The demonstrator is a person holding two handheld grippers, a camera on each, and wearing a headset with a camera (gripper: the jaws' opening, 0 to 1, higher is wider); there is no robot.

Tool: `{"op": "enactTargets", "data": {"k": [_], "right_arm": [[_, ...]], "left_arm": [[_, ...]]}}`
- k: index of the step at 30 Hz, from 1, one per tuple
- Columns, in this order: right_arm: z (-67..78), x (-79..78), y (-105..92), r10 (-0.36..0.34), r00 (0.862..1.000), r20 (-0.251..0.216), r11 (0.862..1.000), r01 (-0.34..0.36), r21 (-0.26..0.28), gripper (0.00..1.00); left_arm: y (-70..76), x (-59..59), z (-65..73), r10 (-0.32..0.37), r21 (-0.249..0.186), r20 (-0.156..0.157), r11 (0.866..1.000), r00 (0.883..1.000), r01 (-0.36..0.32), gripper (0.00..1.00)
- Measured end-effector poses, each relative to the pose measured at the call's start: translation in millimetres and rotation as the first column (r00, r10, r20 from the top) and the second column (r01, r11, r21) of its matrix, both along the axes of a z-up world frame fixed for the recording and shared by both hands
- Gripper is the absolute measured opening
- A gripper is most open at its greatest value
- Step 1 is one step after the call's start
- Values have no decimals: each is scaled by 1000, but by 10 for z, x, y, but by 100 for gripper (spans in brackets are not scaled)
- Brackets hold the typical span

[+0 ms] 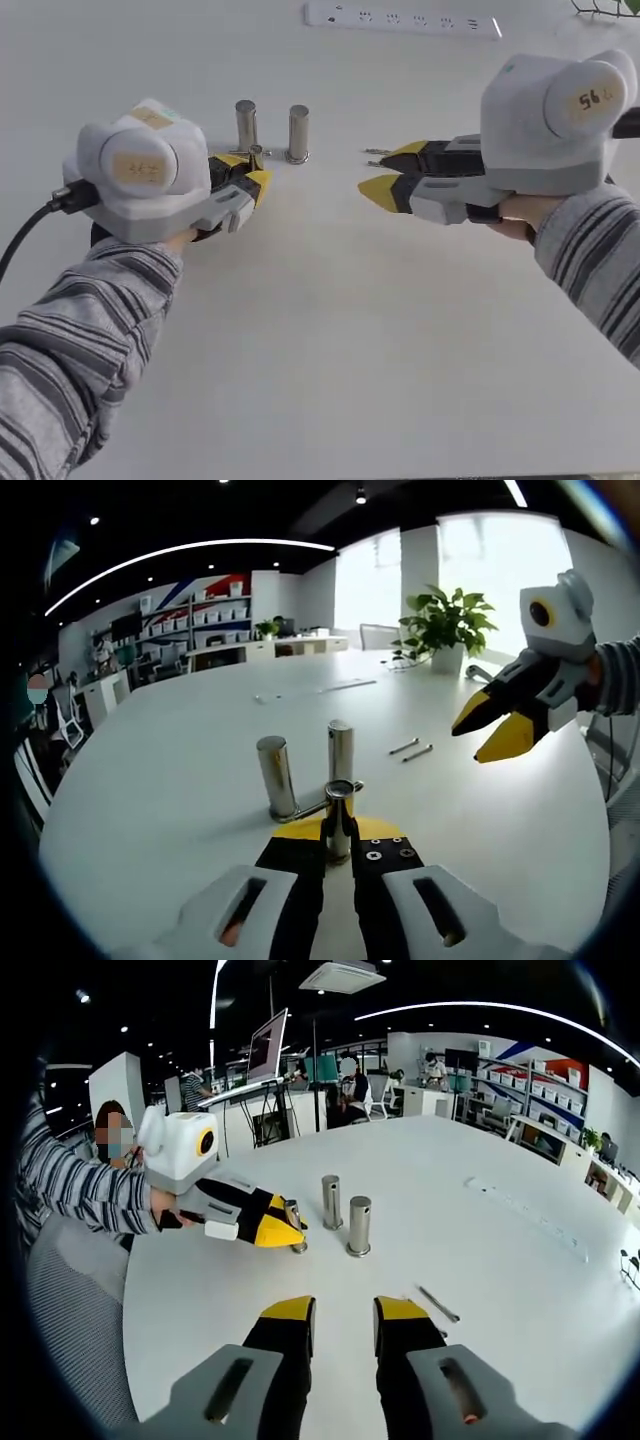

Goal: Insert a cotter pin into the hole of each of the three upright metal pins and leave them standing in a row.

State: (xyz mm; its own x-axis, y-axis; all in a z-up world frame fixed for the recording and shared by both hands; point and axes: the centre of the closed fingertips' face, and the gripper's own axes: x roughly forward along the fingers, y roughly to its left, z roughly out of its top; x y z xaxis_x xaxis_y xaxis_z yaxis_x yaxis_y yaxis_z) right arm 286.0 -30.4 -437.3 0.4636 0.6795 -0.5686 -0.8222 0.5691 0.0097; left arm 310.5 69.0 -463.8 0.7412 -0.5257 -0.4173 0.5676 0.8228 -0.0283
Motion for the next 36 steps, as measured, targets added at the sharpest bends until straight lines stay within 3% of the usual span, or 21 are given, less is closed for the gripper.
{"op": "enactTargets", "data": {"k": [9,12,14,18,22,30,36], "right_arm": [[-6,-27,51,2,1000,-18,1000,-2,21,20],[10,-14,49,2,1000,-18,1000,-2,25,21],[30,8,37,-2,1000,-17,1000,3,30,21],[67,9,40,-4,1000,-17,999,5,45,22],[109,32,52,-5,1000,-3,999,5,49,23],[148,129,98,-22,1000,5,998,22,66,24],[179,224,216,-32,999,-3,994,32,101,25]], "left_arm": [[-4,19,-16,4,-13,-4,1000,1000,-4,6],[4,12,-36,6,-22,-25,1000,1000,-6,6],[18,5,-47,-1,-6,-24,1000,1000,1,7],[86,-8,-124,8,11,-52,1000,999,-8,14],[132,-45,-90,12,-1,-58,1000,998,-12,22],[166,-102,100,35,-40,-14,999,999,-35,48],[177,-168,187,41,-52,-21,998,999,-42,59]]}}
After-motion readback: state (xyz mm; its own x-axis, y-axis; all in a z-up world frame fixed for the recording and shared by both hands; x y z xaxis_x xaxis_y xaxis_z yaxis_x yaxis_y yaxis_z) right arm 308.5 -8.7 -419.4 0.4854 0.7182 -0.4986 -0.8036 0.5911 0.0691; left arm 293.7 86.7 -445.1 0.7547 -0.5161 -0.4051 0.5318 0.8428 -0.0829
